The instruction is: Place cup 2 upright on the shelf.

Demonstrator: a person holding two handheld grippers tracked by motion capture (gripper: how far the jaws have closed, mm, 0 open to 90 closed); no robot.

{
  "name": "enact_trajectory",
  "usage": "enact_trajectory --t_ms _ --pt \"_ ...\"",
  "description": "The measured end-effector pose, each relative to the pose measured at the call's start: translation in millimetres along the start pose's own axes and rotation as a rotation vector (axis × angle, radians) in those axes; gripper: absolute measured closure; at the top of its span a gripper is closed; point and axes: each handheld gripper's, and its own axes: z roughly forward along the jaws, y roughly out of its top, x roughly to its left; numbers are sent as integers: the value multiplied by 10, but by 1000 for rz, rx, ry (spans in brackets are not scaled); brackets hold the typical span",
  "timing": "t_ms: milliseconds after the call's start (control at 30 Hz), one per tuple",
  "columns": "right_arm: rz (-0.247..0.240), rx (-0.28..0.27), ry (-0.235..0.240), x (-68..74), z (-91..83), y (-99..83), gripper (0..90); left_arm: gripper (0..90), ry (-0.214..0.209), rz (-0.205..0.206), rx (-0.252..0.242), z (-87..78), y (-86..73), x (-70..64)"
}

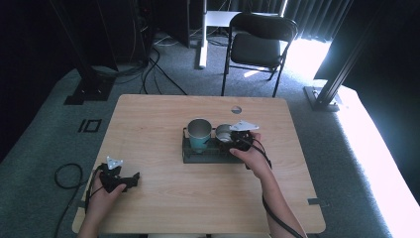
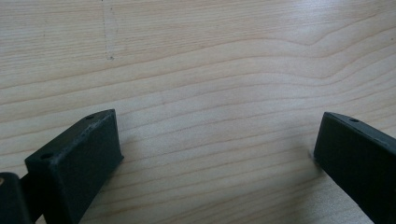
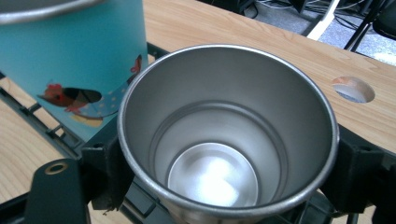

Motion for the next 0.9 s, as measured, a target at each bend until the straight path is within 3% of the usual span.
enact_trajectory --t_ms 67,133,433,533,900 --pt "-6 7 2 1 -5 5 176 13 0 0 0 0 0 0" --pt "13 21 28 -6 -43 11 120 13 0 0 0 0 0 0" --pt "26 5 43 -65 -245 -3 115 13 0 0 0 0 0 0" --pt "40 6 69 -77 -311 -27 115 13 0 0 0 0 0 0" --pt "37 -7 35 -122 -443 -61 115 13 0 0 0 0 0 0"
